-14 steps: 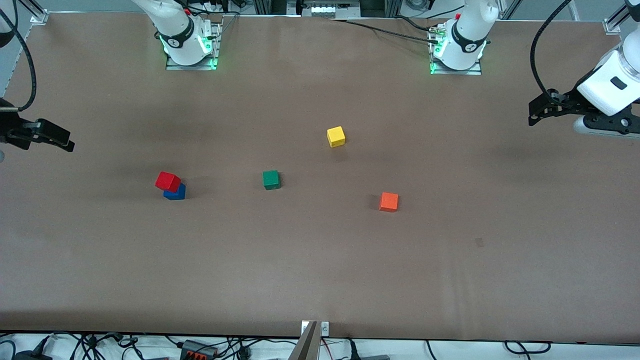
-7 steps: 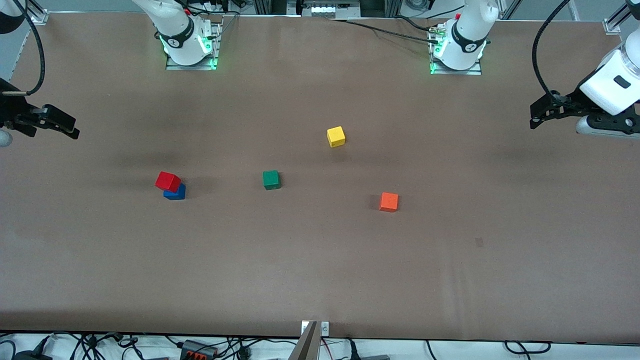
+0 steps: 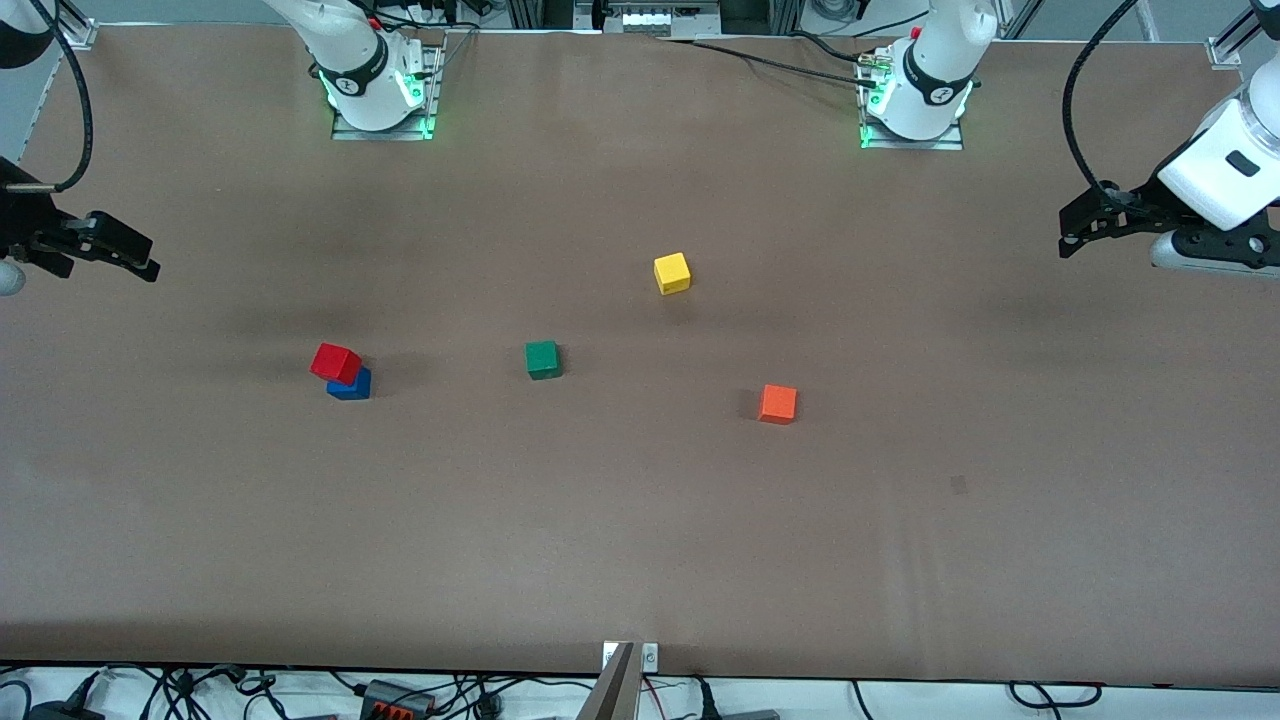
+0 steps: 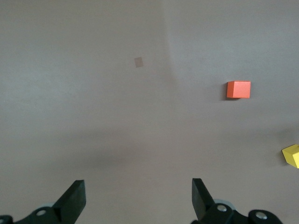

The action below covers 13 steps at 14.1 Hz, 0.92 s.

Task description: Pass red block to right arm, stack on blue

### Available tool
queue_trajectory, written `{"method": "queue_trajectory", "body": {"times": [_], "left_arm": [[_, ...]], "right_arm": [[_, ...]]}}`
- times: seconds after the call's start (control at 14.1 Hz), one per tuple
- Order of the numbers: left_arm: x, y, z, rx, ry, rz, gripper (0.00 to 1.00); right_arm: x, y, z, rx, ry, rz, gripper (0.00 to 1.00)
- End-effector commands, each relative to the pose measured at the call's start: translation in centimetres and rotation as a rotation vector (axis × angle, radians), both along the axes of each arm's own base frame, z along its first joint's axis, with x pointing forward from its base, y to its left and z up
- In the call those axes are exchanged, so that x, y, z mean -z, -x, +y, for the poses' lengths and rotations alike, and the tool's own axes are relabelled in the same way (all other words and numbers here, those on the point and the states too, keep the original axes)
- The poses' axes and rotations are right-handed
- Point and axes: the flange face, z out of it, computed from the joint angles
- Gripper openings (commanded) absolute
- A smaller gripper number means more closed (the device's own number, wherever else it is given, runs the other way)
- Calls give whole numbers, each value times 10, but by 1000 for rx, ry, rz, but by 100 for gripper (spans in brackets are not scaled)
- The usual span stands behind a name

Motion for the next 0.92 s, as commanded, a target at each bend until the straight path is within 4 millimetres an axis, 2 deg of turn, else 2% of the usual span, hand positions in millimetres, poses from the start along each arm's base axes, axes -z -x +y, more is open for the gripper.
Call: {"method": "queue_trajectory", "body": {"times": [0.0, 0.28, 0.5, 0.85], "left_arm": [[-3, 5, 0, 17, 16, 2, 100], [-4, 5, -1, 18, 16, 2, 100], [-4, 5, 0, 17, 17, 5, 100], [-4, 6, -1, 18, 17, 7, 100]], "right_arm": [[-4, 8, 3, 0, 5, -17, 100], [-8, 12, 3, -7, 13, -24, 100], [-1, 21, 4, -7, 12, -23, 100], [0, 22, 0, -7, 12, -14, 100]]}}
